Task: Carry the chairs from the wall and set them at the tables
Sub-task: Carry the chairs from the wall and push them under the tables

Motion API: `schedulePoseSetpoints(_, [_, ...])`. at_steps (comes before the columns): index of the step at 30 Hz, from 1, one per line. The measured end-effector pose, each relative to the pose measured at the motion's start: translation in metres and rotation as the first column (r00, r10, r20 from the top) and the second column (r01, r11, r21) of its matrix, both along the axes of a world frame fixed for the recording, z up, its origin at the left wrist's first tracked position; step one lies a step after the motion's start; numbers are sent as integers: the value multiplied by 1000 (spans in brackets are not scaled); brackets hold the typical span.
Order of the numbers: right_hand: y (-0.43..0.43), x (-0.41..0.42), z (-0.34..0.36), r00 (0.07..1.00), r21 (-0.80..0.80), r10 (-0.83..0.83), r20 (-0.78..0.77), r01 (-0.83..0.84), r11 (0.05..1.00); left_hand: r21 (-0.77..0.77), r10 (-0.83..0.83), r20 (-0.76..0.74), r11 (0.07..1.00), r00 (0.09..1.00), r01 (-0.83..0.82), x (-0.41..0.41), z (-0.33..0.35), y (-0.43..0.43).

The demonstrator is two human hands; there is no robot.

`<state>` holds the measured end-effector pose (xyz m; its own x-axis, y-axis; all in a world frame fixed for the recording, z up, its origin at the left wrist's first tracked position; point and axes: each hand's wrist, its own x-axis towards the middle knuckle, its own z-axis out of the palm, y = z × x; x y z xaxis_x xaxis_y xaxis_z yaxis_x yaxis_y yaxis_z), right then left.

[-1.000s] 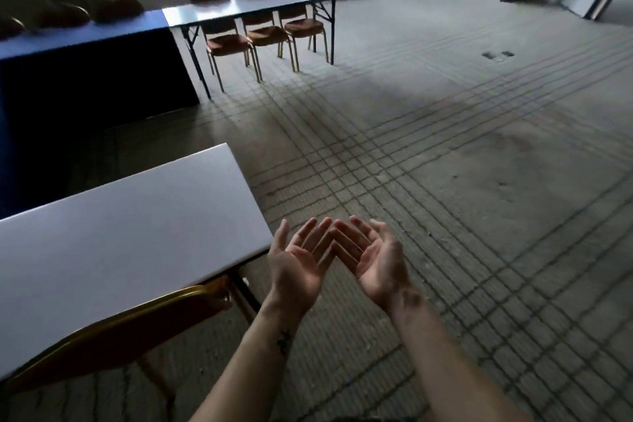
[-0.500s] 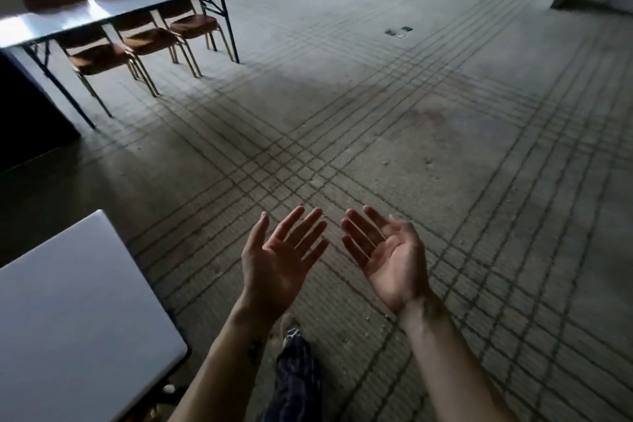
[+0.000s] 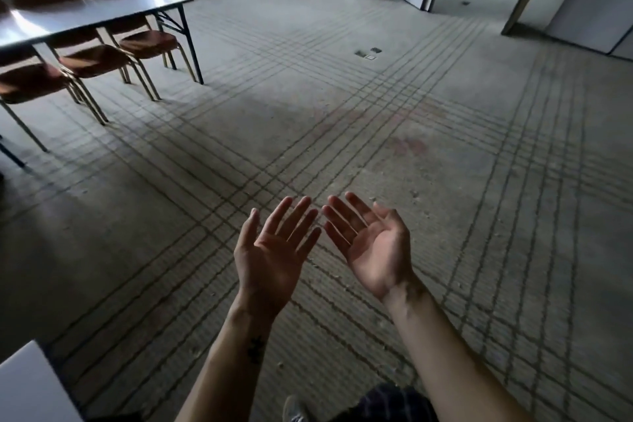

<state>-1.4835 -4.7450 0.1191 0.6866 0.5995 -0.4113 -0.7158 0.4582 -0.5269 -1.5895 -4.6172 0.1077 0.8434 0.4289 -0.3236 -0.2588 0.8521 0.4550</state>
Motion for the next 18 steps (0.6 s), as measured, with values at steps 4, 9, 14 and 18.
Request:
schedulePoseSetpoints(4, [50,57,-16,999,-5,-11,-53,10,1000,-1,-12,-38,1000,999,12,56,-11,52])
schedulePoseSetpoints(9, [97,132,-34,997,20,-8,-74,10,1000,2,-2,-50,1000,999,3,128,-19,103])
schedulePoseSetpoints(14, [187,240,-45,994,54,24,-104,-18,998,-4,48,-71,999,996,-48,227,-20,174])
schedulePoseSetpoints(18, [259,321,-35,991,75,111,-80,-105,992,2,180,-76,984,981,-180,302,-9,228])
